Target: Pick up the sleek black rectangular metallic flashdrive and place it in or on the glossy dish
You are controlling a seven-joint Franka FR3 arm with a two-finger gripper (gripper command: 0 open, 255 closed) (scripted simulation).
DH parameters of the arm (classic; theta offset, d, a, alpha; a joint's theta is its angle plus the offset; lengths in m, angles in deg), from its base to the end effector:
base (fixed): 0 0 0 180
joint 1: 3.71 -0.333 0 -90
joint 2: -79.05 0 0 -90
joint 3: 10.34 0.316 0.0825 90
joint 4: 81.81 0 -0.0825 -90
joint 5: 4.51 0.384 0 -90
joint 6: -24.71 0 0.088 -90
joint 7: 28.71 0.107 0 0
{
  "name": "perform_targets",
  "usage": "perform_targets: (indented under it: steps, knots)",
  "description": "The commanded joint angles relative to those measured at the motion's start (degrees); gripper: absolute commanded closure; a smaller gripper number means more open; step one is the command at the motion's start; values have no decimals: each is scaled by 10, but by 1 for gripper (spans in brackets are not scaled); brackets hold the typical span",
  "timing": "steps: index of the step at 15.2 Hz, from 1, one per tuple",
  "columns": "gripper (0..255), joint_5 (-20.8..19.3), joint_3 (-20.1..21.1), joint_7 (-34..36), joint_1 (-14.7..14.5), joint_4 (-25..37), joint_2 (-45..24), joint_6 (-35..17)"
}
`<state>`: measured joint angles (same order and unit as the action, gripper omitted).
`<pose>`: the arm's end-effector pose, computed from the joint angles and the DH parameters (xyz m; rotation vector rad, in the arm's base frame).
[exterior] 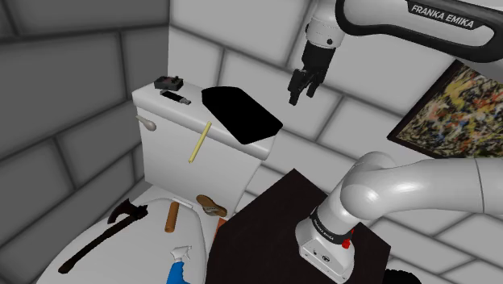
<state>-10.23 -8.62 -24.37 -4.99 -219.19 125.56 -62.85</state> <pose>0.2944 0.0069 0.5758 3.0153 -0.0524 -0.0764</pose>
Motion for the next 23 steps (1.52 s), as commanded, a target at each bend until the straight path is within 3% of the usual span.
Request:
perform_targets:
  steps: [1,12,23]
  knots:
    - [0,0,0,0,0,0,0,0]
    - [0,10,8,-41,-29,111,-237,-128]
    - [0,14,29,-82,-54,299,-472,-176]
